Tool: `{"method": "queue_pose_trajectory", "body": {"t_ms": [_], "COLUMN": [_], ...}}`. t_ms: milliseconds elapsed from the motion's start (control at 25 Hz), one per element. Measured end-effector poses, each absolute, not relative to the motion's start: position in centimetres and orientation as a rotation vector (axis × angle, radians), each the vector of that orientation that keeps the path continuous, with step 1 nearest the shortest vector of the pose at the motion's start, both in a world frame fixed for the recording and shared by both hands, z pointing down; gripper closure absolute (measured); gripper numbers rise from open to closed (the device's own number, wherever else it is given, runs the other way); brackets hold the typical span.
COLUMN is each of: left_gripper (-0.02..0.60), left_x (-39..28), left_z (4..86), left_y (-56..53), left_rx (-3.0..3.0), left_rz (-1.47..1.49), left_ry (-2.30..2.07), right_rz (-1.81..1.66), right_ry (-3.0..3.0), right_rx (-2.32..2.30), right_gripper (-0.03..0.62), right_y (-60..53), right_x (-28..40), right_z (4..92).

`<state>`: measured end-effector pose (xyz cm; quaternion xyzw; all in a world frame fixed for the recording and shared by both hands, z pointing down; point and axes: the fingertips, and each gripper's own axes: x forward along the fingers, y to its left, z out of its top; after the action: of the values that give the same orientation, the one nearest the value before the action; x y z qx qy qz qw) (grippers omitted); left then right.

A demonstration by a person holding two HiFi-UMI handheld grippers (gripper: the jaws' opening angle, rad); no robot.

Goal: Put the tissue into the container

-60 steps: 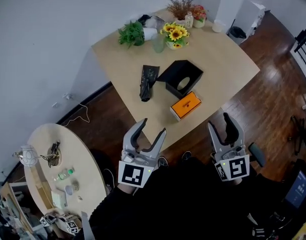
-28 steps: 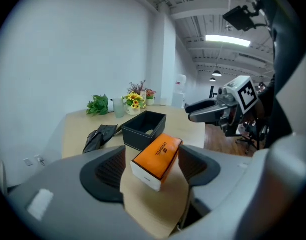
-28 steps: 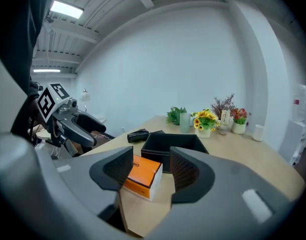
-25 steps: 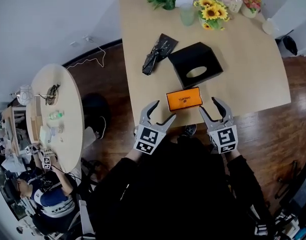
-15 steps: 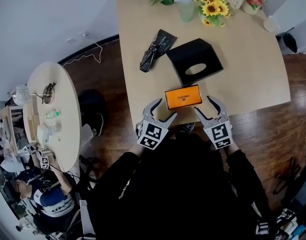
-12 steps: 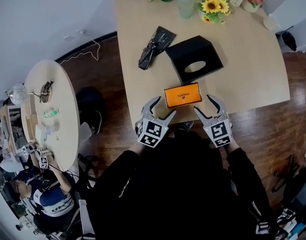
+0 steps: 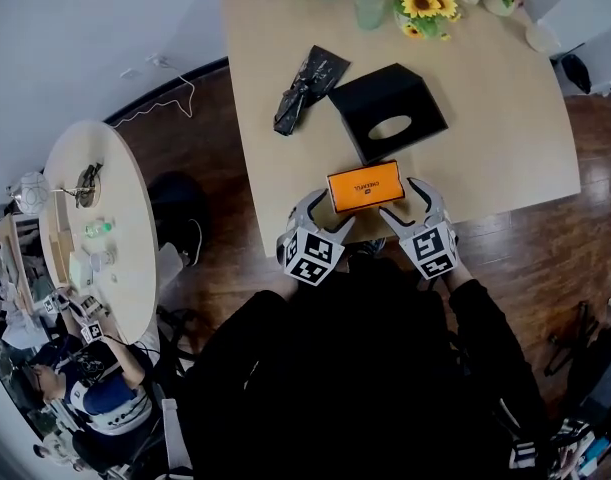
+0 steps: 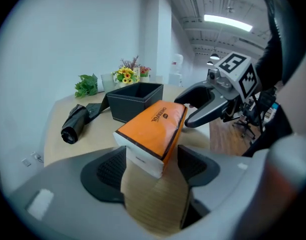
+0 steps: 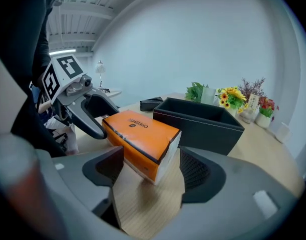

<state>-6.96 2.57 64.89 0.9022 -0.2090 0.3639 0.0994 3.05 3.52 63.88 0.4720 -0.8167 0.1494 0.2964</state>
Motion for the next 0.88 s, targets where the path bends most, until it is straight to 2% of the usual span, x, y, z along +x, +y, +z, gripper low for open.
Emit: {"method": "queue_pose_trajectory", "body": {"t_ms": [200,480,880], "left_gripper": [0.293,0.311,0.316], "left_x": [-6.8,-6.9,-8.1], "left_z": [65.2,65.3,64.1], "left_y": [2.2,2.1,2.7], "left_rx": [2.67,2.68,2.725], "left_rz": [1.092,1.088,1.064], "left_ry": [-0.64,-0.612,-0.502], "right_rz": [0.378,0.45,0.492], "right_ry": [-2.166,-2.205,-2.197], "right_rx": [1.216,1.202,1.22], "right_gripper": [0.235,0.306,0.33], "right_y": [3.1,3.6,5.1], "right_x": [2.4,2.0,0.8], "right_z": [64.4,64.6,62.9]}}
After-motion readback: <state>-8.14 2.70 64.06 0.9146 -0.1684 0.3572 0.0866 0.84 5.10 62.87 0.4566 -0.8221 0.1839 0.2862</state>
